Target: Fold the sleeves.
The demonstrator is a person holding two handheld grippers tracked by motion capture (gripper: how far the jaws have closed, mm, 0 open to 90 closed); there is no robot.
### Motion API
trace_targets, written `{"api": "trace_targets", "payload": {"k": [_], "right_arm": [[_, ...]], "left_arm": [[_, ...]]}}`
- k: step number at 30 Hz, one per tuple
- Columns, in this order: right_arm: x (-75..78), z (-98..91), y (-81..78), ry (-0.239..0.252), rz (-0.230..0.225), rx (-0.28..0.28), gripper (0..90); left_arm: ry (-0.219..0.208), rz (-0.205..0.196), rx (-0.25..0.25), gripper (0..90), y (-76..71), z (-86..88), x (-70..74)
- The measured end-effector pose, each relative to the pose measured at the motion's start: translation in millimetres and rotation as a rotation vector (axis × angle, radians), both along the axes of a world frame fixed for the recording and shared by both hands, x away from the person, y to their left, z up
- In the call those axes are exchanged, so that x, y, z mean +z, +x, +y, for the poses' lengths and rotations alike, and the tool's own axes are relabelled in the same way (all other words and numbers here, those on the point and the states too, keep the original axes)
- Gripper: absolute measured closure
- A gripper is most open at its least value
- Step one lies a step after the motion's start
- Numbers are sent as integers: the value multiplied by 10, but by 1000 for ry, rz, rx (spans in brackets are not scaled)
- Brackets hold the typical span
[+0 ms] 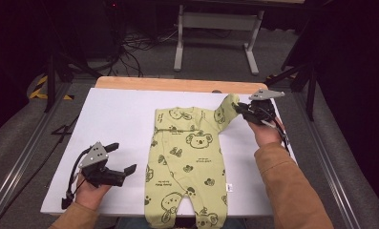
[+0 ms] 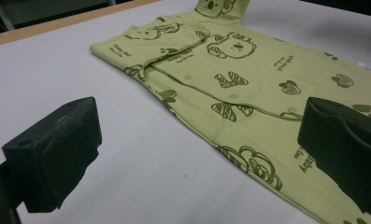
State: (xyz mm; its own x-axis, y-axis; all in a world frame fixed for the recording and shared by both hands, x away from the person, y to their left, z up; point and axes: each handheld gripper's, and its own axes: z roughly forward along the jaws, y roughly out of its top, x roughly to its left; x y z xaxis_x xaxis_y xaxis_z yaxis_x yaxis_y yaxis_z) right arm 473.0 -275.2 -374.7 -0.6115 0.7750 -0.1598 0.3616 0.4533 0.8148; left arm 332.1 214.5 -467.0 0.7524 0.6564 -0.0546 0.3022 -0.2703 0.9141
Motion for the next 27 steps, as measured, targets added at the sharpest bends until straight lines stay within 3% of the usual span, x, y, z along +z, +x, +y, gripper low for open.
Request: {"api": "trace_targets", "payload": {"k": [14, 27], "right_arm": [[30, 481, 78, -16, -15, 85, 784], [-101, 806, 190, -36, 24, 117, 783]], "left_arm": [[-3, 5, -4, 5, -5, -3, -4], [-8, 7, -5, 5, -5, 0, -11]]}}
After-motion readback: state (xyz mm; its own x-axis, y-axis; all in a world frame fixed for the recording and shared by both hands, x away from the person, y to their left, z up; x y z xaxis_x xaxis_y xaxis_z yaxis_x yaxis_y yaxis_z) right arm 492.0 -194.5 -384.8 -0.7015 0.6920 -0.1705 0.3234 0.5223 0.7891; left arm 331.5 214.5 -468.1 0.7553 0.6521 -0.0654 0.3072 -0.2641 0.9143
